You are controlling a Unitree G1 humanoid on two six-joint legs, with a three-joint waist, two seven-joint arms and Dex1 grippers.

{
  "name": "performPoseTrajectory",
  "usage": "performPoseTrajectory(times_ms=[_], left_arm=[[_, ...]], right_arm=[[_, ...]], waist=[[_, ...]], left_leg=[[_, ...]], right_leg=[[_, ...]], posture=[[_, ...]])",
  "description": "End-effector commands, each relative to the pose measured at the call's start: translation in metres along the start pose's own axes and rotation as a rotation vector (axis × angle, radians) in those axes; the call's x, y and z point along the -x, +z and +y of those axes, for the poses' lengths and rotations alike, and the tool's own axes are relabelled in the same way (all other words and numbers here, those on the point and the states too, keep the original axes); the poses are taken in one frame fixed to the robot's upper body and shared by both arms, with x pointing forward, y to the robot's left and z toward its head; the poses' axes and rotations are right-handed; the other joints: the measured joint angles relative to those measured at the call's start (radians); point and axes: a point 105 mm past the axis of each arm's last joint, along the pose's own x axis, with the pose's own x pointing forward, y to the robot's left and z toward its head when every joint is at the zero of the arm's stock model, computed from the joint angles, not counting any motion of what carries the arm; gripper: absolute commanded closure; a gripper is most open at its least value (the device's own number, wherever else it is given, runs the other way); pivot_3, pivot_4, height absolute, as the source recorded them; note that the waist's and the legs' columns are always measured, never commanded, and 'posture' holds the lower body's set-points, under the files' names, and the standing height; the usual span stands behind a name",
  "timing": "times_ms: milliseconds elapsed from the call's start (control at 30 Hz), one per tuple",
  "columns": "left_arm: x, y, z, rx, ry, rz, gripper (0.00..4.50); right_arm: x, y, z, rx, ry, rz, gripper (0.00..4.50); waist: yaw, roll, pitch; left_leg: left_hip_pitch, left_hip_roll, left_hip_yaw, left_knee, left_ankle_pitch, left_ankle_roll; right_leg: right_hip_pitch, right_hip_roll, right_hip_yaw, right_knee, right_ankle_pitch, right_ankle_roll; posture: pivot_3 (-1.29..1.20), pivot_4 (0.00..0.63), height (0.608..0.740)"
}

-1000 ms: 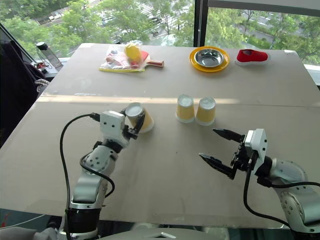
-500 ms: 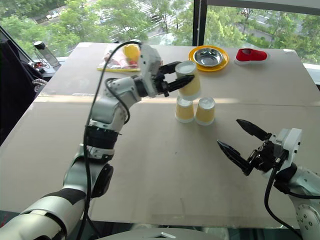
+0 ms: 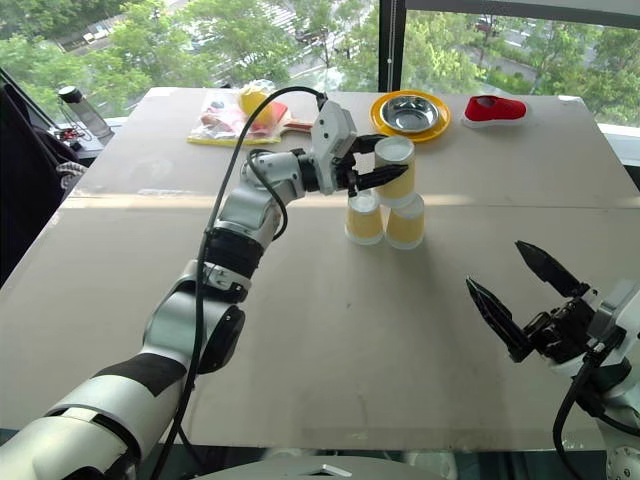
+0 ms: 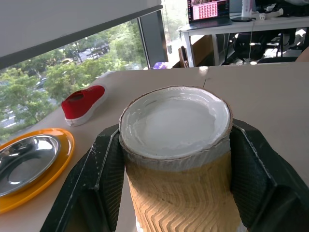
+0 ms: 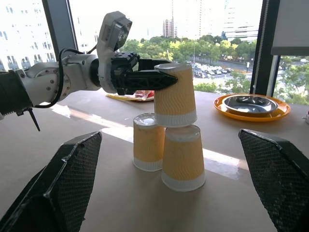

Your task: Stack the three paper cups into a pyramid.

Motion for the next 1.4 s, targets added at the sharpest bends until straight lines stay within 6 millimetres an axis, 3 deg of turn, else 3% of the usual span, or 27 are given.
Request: performPoseTrajectory(times_ms=[33,333,367,467,667,767,933,1133,1200,1333,1400], left_arm=[[0.002,0.008,-0.001,-0.060,-0.004,-0.022,2.14],[0.010,-0.006,-0.004,-0.019,0.031,-0.021,2.14],[0.010,-0.006,-0.004,-0.022,0.042,-0.024,1.14],[0.009,-0.005,-0.006,-0.013,0.042,-0.044,0.07],[0.011,0.011,-0.003,-0.012,0.063,-0.133,0.07],[0.017,0.031,-0.011,-0.021,0.032,-0.228,0.07],[0.037,0.025,-0.016,-0.037,0.051,-0.171,0.07],[0.067,0.041,-0.029,-0.030,0.066,-0.213,0.07],[0.082,0.028,-0.044,0.025,0.073,-0.157,0.07],[0.121,-0.022,-0.088,0.150,0.126,0.045,0.07],[0.144,-0.053,-0.104,0.234,0.259,0.134,0.07]], right_arm=[[0.002,0.014,-0.002,0.033,-0.009,-0.055,0.00],[0.001,0.010,-0.006,0.038,0.015,-0.045,0.00],[0.001,0.010,-0.006,0.038,0.017,-0.043,0.00],[0.001,0.008,-0.006,0.038,0.023,-0.037,0.00],[-0.001,0.009,-0.008,0.039,0.027,-0.035,0.00],[-0.001,0.006,-0.006,0.029,0.035,-0.021,0.00],[-0.001,0.002,-0.006,0.018,0.045,-0.006,0.00],[0.004,-0.013,-0.007,-0.013,0.053,0.036,0.00],[0.009,-0.023,-0.010,-0.019,0.053,0.069,0.00],[0.023,-0.050,-0.016,-0.048,0.037,0.139,0.00],[0.033,-0.069,-0.018,-0.064,0.024,0.189,0.00]], waist=[[0.000,0.000,0.000],[-0.001,0.000,0.000],[-0.001,0.000,0.000],[-0.001,0.000,0.000],[0.001,0.000,0.000],[0.000,0.000,0.000],[-0.006,0.001,-0.001],[-0.005,0.001,-0.001],[-0.007,0.002,-0.002],[-0.014,0.006,-0.005],[-0.010,0.007,-0.004]], left_leg=[[0.000,0.000,0.000,0.000,0.000,0.000],[0.001,0.000,0.000,0.000,0.000,0.000],[0.001,0.000,0.000,0.000,0.000,0.000],[0.001,0.000,0.000,0.000,0.000,0.000],[0.000,0.000,0.000,0.001,0.000,0.000],[0.000,0.000,0.000,0.000,0.000,0.000],[0.001,0.000,0.000,0.000,0.000,0.000],[0.001,0.000,0.000,0.001,0.000,0.000],[0.002,0.000,0.000,0.001,0.000,0.000],[0.004,0.000,0.000,-0.001,0.000,0.000],[0.007,0.000,0.000,-0.004,0.000,0.000]], right_leg=[[0.000,0.000,0.000,0.000,0.000,0.000],[0.000,0.000,0.001,0.001,0.000,0.000],[0.000,0.000,0.001,0.001,0.000,0.000],[0.000,0.000,0.001,0.001,0.000,0.000],[0.000,0.000,0.001,0.001,0.000,0.000],[0.000,0.000,0.001,0.001,0.000,0.000],[0.000,0.000,0.003,0.001,0.000,0.000],[0.000,0.000,0.005,0.002,0.000,0.000],[0.000,0.000,0.005,0.001,0.000,0.000],[0.002,0.001,0.008,0.001,0.000,0.000],[0.002,0.001,0.009,0.000,0.000,0.000]], posture=[[0.00,0.150,0.740],[0.00,0.150,0.740],[0.00,0.150,0.740],[0.00,0.150,0.740],[0.00,0.150,0.740],[0.00,0.150,0.740],[0.00,0.150,0.740],[0.00,0.150,0.740],[0.00,0.150,0.740],[0.00,0.150,0.740],[0.00,0.150,0.740]])
